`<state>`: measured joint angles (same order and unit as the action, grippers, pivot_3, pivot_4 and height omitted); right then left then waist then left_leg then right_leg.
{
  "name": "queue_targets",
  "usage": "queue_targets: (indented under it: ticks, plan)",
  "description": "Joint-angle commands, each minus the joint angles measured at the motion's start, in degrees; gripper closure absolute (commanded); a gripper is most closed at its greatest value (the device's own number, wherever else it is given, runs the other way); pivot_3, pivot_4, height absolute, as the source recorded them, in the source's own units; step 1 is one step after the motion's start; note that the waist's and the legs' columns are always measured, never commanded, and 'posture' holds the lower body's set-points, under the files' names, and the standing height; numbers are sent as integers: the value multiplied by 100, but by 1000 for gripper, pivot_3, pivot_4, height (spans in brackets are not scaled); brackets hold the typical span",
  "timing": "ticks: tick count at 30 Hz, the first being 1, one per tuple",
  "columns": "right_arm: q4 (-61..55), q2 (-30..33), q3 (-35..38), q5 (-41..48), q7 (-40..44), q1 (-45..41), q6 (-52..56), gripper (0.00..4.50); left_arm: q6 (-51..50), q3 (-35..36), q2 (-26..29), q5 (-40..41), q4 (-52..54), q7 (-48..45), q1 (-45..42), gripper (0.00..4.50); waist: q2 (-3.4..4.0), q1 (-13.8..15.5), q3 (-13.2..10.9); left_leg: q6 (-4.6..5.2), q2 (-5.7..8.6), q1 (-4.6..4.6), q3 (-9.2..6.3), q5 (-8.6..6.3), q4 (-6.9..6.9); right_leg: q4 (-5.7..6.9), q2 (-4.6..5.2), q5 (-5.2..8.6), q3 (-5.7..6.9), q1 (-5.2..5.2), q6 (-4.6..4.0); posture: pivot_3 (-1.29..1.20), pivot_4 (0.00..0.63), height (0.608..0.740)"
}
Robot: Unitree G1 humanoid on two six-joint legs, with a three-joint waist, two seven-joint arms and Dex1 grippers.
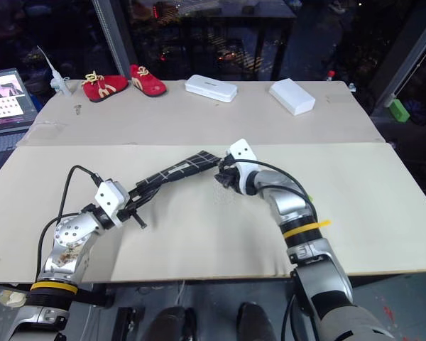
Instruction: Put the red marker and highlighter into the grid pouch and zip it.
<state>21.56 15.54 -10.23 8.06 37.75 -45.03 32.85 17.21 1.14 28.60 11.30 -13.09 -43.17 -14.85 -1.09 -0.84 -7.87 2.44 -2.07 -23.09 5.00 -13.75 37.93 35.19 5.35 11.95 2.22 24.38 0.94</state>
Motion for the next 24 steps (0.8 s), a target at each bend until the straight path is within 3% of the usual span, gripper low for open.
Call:
queue_targets:
  ticks: [1, 9, 24]
  plan:
    - [-223, 44, -40, 5, 257, -138, -141, 4484, -8, 115, -26, 55, 267, 85, 19, 4500, 0, 0, 0, 0, 0, 0, 0, 0, 0, -1, 0, 0, 0, 0, 0, 0, 150, 740]
    - [-814, 34, -690, -272, 712, -54, -152, 4484, -58, 110, -59, 59, 320, 141, 21, 4500, 1, -13, 0, 0, -3, 0, -1, 0, 0, 0, 0, 0, 0, 2, 0, 0, 150, 740]
    - [-236, -1133, -1493, -772, 768, -776, -390, 4484, -70, 65, -98, 51, 135, 8, -184, 4500, 2, -4, -1, -2, -1, -1, -3, 1, 0, 16, -2, -1, 4, 2, -1, 0, 150, 740]
